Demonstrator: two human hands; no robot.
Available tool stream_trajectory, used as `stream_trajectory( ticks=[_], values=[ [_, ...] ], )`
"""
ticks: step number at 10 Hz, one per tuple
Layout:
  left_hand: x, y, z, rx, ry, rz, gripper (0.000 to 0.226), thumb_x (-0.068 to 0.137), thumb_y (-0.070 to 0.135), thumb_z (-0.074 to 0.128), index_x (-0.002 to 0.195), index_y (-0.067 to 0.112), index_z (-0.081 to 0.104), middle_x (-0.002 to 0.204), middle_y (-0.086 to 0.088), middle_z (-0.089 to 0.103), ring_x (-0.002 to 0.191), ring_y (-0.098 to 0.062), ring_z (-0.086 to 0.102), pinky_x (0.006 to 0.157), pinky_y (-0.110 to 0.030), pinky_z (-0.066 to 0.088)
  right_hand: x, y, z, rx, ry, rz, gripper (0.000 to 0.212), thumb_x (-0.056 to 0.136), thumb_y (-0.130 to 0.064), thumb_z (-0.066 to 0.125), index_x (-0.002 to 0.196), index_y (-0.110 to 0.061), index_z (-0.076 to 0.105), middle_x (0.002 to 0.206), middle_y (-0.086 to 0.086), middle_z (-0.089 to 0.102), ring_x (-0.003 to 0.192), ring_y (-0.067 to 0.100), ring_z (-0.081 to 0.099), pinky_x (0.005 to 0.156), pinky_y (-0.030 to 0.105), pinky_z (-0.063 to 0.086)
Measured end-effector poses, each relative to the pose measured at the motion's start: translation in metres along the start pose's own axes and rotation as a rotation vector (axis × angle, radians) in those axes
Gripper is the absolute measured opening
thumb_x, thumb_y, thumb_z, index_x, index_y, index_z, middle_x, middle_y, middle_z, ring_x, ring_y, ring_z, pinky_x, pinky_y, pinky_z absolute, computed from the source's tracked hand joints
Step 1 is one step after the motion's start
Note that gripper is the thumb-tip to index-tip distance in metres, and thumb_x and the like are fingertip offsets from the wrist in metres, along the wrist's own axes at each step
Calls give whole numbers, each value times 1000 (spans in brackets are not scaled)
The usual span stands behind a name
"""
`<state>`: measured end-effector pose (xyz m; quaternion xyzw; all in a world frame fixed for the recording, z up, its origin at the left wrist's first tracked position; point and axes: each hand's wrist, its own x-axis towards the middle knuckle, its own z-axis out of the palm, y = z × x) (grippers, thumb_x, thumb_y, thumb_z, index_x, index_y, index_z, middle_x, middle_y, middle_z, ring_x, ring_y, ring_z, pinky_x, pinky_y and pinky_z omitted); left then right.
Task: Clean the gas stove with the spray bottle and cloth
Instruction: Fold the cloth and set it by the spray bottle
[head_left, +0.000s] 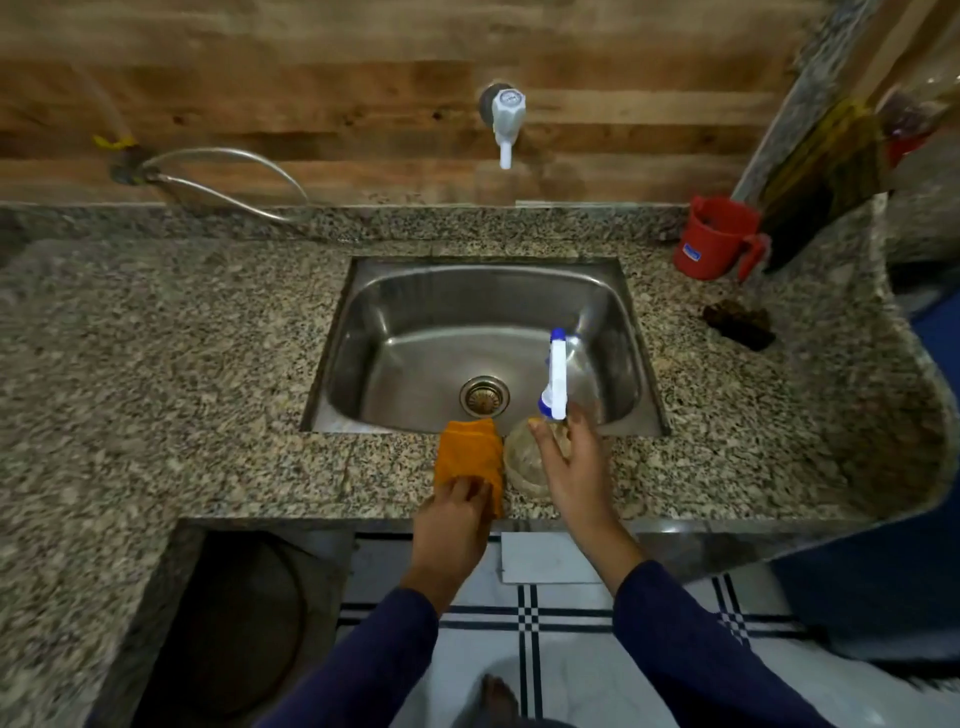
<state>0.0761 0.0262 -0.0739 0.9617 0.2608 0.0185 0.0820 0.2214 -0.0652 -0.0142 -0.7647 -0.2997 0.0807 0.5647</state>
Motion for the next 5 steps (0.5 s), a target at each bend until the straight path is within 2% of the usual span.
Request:
stream_trajectory(
  ticks=[1, 2, 3, 4, 5],
  values=[
    [-8, 6, 2, 14, -161, -19, 63, 93, 45, 48, 149, 19, 36, 151, -5, 39, 140, -30, 35, 104, -44, 41, -7, 2, -3, -45, -3, -50, 39, 99, -30, 56, 135, -16, 51, 118, -3, 63, 108, 2, 58, 89, 24, 51],
    [-17, 9, 1, 31, -258, -32, 85, 94, 53, 44, 157, 15, 2, 165, -5, 2, 152, -28, -4, 122, -45, 6, -18, 17, -6, -109, -102, -72, 50, 102, -27, 51, 149, -16, 35, 141, 3, 52, 129, 11, 51, 103, 33, 48],
    [-16, 8, -8, -93, -288, -82, 89, 91, 56, 50, 157, 15, 6, 165, -4, 6, 152, -25, 0, 121, -47, 9, -27, 28, -13, -151, -158, -52, 55, 103, -27, 49, 153, -23, 27, 154, 0, 39, 140, 13, 40, 109, 38, 44],
    [-26, 5, -40, -414, -133, -173, 68, 91, 46, 59, 147, 14, 36, 146, -7, 46, 135, -28, 43, 106, -39, 39, -50, 14, -18, -100, -65, -52, 57, 100, -18, 53, 152, -19, 29, 153, -5, 36, 140, 6, 36, 110, 30, 39],
    [-46, 3, -78, -584, 64, -215, 52, 92, 36, 63, 138, 16, 50, 134, -4, 58, 120, -23, 55, 96, -36, 47, -75, -4, -8, -61, 74, -61, 54, 96, -12, 57, 147, -15, 36, 147, 2, 42, 135, 14, 41, 107, 33, 41]
  ],
)
